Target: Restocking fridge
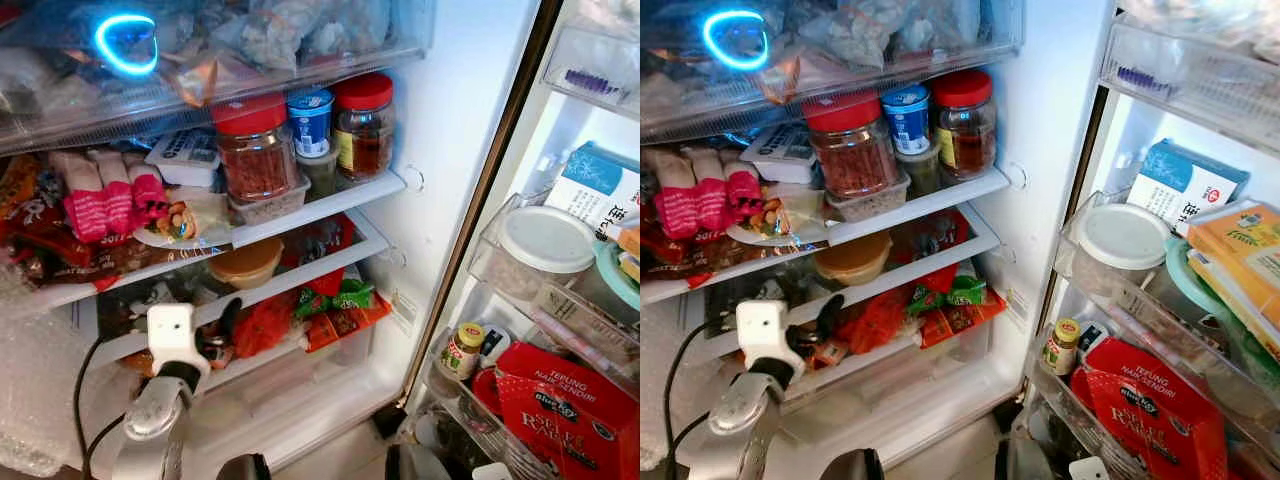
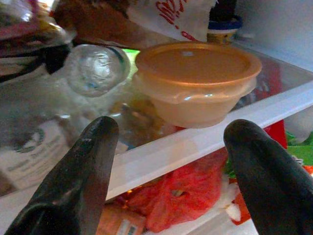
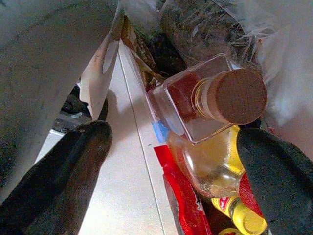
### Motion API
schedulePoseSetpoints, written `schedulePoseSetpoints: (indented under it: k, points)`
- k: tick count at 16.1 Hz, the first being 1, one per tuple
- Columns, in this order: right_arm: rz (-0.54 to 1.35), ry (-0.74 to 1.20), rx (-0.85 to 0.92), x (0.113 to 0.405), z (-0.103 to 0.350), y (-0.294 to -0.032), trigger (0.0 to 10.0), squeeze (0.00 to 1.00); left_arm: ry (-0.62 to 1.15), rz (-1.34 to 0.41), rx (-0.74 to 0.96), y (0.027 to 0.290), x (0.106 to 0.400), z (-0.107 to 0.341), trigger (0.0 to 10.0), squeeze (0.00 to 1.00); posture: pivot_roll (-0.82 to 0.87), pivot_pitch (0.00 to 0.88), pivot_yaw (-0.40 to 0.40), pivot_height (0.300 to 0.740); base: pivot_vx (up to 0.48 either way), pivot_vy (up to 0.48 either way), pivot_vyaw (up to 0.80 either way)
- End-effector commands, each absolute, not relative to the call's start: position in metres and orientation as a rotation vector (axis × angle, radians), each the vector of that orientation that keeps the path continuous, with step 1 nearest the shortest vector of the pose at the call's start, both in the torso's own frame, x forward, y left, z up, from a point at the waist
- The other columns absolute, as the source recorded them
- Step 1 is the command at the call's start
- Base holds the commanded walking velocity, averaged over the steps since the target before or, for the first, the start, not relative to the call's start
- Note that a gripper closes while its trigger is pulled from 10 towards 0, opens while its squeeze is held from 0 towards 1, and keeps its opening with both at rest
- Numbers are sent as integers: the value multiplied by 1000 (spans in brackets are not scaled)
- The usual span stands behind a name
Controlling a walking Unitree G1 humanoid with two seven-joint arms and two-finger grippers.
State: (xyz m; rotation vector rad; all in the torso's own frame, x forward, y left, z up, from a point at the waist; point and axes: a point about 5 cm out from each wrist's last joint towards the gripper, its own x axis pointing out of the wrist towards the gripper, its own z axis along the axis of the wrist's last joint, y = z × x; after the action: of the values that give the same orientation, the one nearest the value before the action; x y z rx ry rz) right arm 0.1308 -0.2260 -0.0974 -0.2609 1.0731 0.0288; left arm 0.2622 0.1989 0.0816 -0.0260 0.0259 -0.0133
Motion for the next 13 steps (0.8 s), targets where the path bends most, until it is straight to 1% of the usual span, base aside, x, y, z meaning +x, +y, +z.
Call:
schedulePoseSetpoints:
  k: [1, 3, 7, 11, 13]
  points:
    - [58, 1077, -243, 128, -100, -216, 10000, 0, 76, 0, -1, 201, 254, 67, 10000, 0, -111, 0, 48, 611, 0, 0, 0]
    - [59, 1078, -243, 128, -100, -216, 10000, 0, 78, 7, 1, 201, 251, 64, 10000, 0, -108, 0, 45, 611, 0, 0, 0]
    - [62, 1079, -245, 127, -100, -216, 10000, 0, 60, 15, -9, 196, 250, 64, 10000, 0, -101, 0, 36, 611, -256, 0, 0]
    - [62, 1078, -237, 128, -100, -216, 10000, 0, 60, 28, -7, 200, 251, 63, 10000, 0, -97, 4, 38, 611, -259, 0, 0]
    - [61, 1079, -234, 129, -100, -216, 10000, 0, 68, 68, -22, 208, 253, 61, 10000, 0, -95, 8, 37, 611, -274, 0, 0]
